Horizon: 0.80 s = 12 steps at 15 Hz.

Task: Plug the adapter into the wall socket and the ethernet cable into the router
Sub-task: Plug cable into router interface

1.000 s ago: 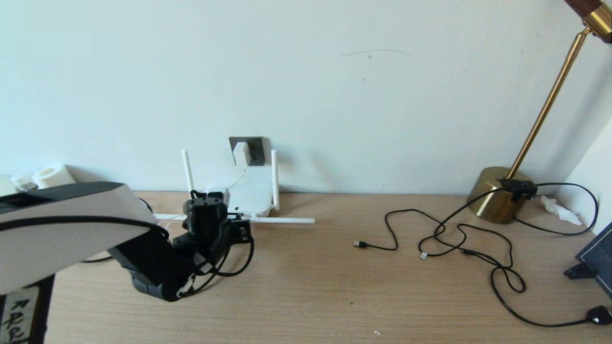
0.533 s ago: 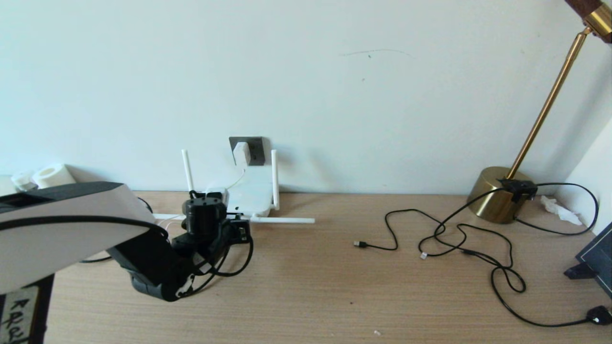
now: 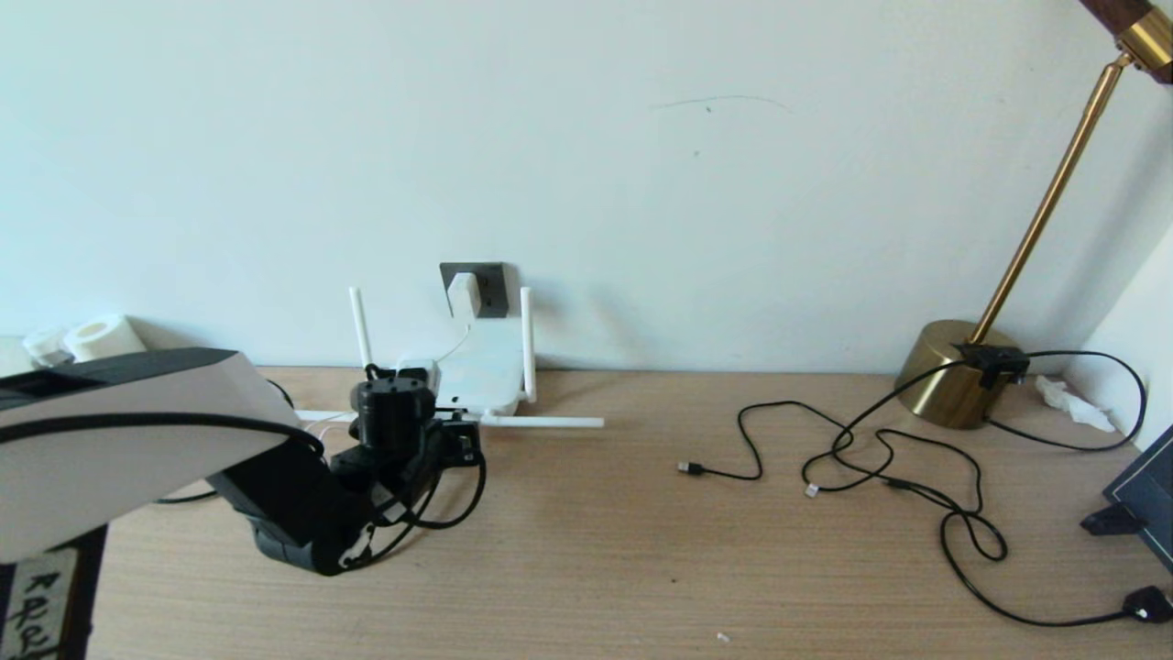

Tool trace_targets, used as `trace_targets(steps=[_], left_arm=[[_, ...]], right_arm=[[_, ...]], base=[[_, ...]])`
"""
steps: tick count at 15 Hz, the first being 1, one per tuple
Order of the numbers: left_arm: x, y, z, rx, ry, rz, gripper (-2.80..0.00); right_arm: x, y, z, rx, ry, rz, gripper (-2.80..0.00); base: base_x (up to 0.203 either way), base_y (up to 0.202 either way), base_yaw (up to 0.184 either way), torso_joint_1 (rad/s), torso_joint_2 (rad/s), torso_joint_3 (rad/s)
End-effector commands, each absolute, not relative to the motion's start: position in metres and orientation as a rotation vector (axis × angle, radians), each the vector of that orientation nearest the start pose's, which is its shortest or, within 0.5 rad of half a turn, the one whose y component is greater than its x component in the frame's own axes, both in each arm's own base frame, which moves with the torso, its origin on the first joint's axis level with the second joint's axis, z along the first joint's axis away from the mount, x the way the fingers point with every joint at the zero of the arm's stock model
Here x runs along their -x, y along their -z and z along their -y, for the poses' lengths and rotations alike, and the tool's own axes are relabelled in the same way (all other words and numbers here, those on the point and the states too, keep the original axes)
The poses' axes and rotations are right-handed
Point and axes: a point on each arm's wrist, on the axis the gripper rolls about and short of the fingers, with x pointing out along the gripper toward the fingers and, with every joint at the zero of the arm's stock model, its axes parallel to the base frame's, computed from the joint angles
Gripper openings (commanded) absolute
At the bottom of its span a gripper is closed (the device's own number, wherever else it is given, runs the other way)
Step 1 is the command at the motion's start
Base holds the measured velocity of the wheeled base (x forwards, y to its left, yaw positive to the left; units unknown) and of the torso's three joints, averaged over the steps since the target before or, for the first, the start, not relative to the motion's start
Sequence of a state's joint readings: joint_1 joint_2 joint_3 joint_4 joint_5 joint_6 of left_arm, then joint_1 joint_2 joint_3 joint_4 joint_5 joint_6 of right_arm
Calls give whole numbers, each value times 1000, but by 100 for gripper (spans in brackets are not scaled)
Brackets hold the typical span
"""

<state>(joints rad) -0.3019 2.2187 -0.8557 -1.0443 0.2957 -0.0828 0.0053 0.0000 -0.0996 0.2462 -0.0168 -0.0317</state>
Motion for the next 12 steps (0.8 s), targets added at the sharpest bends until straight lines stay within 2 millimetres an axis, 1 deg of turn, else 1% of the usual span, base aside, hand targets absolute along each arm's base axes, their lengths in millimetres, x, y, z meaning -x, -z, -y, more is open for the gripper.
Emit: trace_targets(steps=[1, 12], left_arm=[[-373, -55, 109, -9, -7, -289, -280], [-371, -57, 114, -17, 5, -284, -280]], right_arm=[[32, -78, 1, 34, 8, -149, 0], [32, -78, 1, 34, 8, -149, 0]], base=[[0, 0, 0, 0, 0, 0], [0, 0, 0, 0, 0, 0]])
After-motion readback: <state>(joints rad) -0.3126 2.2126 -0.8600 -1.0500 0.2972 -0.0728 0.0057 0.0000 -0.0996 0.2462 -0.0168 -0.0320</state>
